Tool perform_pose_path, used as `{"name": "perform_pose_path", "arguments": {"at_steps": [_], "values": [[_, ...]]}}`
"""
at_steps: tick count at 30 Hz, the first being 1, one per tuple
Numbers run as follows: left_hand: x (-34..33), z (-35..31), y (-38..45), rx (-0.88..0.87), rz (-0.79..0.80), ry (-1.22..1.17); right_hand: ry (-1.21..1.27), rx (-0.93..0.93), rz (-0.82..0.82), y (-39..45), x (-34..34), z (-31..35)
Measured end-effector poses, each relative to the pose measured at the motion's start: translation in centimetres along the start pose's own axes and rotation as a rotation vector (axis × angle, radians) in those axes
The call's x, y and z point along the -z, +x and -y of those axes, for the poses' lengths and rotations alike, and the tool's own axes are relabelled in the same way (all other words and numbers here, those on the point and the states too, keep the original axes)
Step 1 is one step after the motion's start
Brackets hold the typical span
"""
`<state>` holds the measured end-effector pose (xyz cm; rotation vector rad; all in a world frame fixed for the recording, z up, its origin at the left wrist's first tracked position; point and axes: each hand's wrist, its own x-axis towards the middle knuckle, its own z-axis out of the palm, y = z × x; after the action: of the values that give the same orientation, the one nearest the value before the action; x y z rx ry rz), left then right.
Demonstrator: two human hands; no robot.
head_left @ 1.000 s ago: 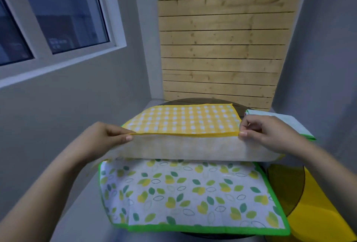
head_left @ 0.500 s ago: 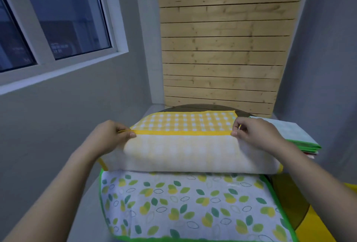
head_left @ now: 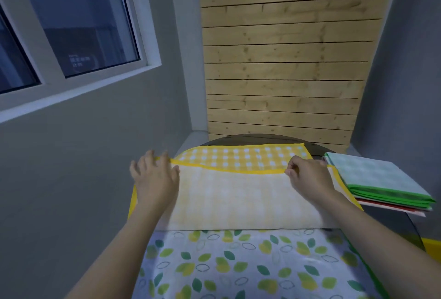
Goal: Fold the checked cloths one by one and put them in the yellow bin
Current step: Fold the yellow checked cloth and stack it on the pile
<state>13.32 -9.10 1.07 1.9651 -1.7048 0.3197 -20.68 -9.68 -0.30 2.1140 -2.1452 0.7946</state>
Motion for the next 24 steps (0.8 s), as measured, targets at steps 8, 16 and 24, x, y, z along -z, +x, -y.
{"name": "perform_pose_path", "arguments": {"at_steps": [8,16,24], "values": [[-2.7,1.4,-2.3,0.020,0.359,0.133,-0.057,0.007,0.062,0.3,-2.5,0.2],[-2.9,-0.4,-4.1,-0.008,0.589,0.083,-0.108,0.022,0.031,0.2,-3.5,0.2],[-2.1,-2.9,-5.5,-0.205,0.537,-0.116,-0.129,0.060,0.069,0.0,-3.5,0.5]]}}
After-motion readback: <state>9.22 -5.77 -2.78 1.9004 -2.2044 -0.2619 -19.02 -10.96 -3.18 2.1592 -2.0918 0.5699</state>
